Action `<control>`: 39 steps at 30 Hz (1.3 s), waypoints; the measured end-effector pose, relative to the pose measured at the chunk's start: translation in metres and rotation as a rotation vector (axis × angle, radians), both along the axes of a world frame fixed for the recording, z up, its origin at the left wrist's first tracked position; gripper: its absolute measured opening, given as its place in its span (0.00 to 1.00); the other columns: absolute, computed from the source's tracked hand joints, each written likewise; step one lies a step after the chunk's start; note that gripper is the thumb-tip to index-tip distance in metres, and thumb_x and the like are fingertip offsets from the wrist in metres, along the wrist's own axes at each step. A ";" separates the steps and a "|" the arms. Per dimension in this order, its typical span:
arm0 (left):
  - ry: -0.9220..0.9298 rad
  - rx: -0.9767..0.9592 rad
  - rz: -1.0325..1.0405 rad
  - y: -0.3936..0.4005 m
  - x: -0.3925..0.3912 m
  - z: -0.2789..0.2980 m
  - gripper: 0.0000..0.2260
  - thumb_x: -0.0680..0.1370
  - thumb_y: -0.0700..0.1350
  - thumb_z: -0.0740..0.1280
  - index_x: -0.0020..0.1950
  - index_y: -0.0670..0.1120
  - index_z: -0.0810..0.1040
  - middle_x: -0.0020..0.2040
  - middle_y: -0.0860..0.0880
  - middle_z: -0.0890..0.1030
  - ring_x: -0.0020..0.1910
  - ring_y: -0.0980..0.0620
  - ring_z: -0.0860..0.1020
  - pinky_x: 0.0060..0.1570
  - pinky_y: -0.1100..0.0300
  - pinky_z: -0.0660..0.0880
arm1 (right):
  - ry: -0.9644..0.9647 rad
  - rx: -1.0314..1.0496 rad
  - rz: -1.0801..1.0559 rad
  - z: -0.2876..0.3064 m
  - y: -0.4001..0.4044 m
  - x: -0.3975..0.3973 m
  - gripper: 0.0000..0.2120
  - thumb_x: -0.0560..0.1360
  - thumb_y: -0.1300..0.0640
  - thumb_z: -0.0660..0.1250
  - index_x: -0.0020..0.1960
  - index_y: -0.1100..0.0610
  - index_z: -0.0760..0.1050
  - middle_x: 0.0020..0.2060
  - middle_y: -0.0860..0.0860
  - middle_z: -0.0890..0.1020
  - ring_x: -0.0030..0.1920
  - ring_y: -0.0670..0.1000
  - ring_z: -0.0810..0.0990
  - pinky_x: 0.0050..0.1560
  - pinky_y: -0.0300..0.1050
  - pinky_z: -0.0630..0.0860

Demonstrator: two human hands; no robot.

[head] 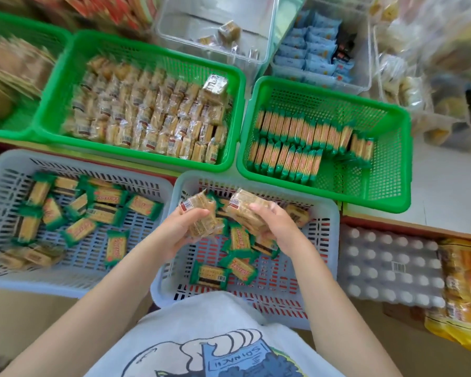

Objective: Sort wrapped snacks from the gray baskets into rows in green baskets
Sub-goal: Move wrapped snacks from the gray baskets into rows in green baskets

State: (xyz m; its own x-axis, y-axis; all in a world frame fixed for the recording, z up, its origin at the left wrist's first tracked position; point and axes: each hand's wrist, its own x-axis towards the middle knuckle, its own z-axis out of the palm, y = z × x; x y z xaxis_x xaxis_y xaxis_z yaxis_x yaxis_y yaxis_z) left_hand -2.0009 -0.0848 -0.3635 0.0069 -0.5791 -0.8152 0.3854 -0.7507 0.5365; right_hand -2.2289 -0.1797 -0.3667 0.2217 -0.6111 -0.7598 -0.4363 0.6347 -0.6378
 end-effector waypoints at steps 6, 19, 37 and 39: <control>-0.170 -0.200 -0.035 -0.065 0.053 0.062 0.12 0.80 0.45 0.66 0.63 0.45 0.74 0.56 0.42 0.82 0.53 0.42 0.83 0.56 0.47 0.80 | -0.204 -0.194 -0.234 0.054 -0.046 0.064 0.22 0.79 0.38 0.63 0.66 0.50 0.73 0.53 0.55 0.82 0.46 0.53 0.82 0.35 0.44 0.76; -0.840 -0.281 -0.209 -0.174 0.126 0.025 0.17 0.78 0.53 0.70 0.65 0.49 0.77 0.61 0.48 0.76 0.48 0.52 0.79 0.42 0.59 0.77 | 0.286 -0.406 -0.025 0.040 -0.122 0.181 0.16 0.77 0.45 0.67 0.57 0.55 0.70 0.49 0.52 0.76 0.41 0.49 0.74 0.38 0.45 0.71; -0.902 -0.175 -0.337 -0.187 0.139 0.009 0.16 0.71 0.57 0.77 0.52 0.53 0.76 0.65 0.46 0.75 0.65 0.44 0.72 0.65 0.44 0.72 | 0.577 -0.768 0.291 0.024 -0.108 0.200 0.11 0.77 0.54 0.71 0.49 0.57 0.70 0.50 0.50 0.71 0.41 0.51 0.73 0.40 0.44 0.69; -0.972 -0.201 -0.379 -0.184 0.139 0.010 0.14 0.72 0.57 0.76 0.48 0.50 0.78 0.65 0.46 0.75 0.65 0.45 0.71 0.65 0.47 0.71 | 0.570 -0.742 0.309 0.024 -0.106 0.195 0.07 0.78 0.57 0.70 0.48 0.59 0.73 0.48 0.51 0.74 0.43 0.51 0.74 0.43 0.44 0.71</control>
State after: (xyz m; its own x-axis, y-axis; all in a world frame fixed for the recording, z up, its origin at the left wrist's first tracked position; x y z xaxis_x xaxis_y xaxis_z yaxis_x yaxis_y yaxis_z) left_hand -1.8619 -0.2686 -0.3534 0.3947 -0.8034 -0.4459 -0.5158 -0.5954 0.6160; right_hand -2.0340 -0.2853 -0.3424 0.1711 -0.9531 -0.2495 -0.8816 -0.0351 -0.4706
